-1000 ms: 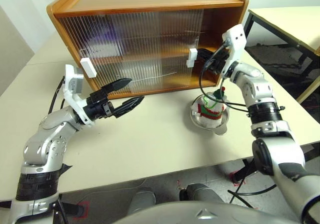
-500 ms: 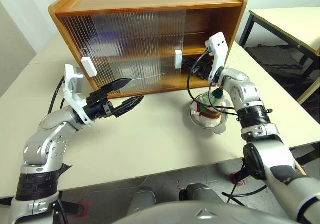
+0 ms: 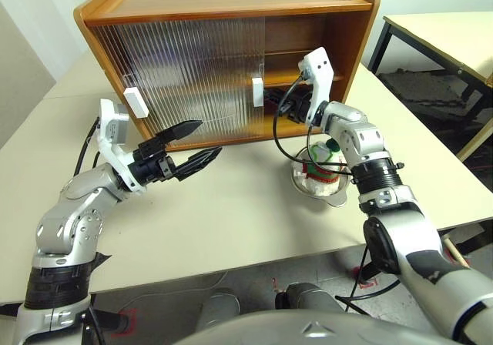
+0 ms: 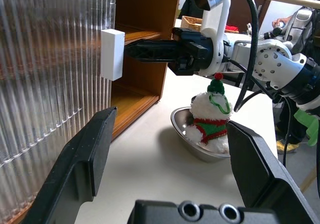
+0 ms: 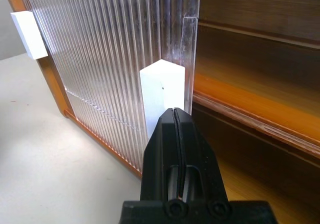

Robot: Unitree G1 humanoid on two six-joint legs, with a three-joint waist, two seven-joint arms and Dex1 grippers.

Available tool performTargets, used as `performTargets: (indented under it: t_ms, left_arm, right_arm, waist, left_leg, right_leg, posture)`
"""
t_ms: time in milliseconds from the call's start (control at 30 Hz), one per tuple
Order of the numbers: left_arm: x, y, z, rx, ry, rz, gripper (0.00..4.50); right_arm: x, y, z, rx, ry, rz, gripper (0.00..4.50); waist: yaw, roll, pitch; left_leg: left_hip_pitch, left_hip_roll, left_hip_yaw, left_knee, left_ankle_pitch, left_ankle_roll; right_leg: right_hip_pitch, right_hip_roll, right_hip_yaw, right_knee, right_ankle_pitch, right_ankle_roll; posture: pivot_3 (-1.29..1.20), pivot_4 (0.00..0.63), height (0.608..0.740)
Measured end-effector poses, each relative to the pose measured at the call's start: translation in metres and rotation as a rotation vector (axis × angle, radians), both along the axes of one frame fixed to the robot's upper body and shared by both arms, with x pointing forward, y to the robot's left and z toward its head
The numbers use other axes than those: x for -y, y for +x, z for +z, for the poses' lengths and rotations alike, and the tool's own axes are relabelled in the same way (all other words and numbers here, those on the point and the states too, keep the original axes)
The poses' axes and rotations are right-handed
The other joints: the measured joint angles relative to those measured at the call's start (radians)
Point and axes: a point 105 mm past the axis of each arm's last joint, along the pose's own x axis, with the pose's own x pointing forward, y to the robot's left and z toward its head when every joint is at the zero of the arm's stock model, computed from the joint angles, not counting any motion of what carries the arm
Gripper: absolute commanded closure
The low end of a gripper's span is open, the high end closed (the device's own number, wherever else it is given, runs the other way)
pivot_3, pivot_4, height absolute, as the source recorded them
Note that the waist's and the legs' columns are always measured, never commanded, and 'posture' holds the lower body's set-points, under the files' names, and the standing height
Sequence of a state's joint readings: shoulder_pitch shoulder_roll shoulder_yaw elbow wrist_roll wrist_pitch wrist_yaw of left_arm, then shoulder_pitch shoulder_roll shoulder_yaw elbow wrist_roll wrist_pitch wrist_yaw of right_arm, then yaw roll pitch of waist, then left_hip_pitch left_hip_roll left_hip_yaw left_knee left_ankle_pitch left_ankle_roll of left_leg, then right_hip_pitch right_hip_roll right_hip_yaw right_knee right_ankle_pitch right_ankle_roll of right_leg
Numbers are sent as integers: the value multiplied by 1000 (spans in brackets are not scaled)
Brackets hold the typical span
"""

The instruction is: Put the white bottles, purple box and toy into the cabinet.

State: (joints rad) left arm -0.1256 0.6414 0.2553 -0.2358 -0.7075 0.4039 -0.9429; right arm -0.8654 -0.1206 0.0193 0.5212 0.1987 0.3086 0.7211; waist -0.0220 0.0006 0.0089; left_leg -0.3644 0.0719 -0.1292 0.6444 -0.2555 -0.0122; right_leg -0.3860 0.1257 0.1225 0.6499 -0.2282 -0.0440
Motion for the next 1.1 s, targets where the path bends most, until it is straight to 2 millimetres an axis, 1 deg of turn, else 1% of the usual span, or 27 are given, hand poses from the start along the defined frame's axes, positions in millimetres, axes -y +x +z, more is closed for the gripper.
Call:
performTargets:
  t_ms: [433,633,733,800,1000,1100]
  left_arm:
    - [0,0,0,1,0,3,0]
    - [2,0,2,6,3,1,0]
    - [3,-1,3,9,5,0,0]
    - [3,-1,2,7,3,-1,0]
    - [9,0,2,6,-6,-20,0]
    - [15,1,1,5,-14,-46,0]
  right_arm:
    - [-20,-1,0,-11,28,43,4458]
    - [-22,1,4,10,32,43,4458]
    - [-17,3,6,29,22,28,4458]
    - [-9,6,8,48,7,6,4458]
    - [23,14,20,105,-28,-82,4458]
    - [40,14,21,121,-49,-116,4458]
  waist:
    - [-1,0,0]
    - [-2,0,0]
    - [-1,0,0]
    - [0,0,0]
    - [4,-1,0]
    - [3,-1,-1]
  left_leg:
    - [0,2,0,0,0,0]
    - [0,3,0,-1,0,0]
    - [0,4,0,-1,0,0]
    - [0,4,0,0,0,0]
    - [0,3,0,2,0,0]
    - [0,3,0,2,1,1]
  right_leg:
    - [-2,2,-1,1,2,-2]
    - [-3,4,-1,1,3,-4]
    - [-3,4,-1,1,4,-5]
    - [-2,4,-1,1,4,-5]
    - [-2,4,0,1,4,-5]
    - [-1,4,-1,1,5,-5]
  posture:
    - [25,0,740]
    - [19,0,740]
    - [12,0,740]
    - [9,0,740]
    - [-25,0,740]
    - [-38,0,740]
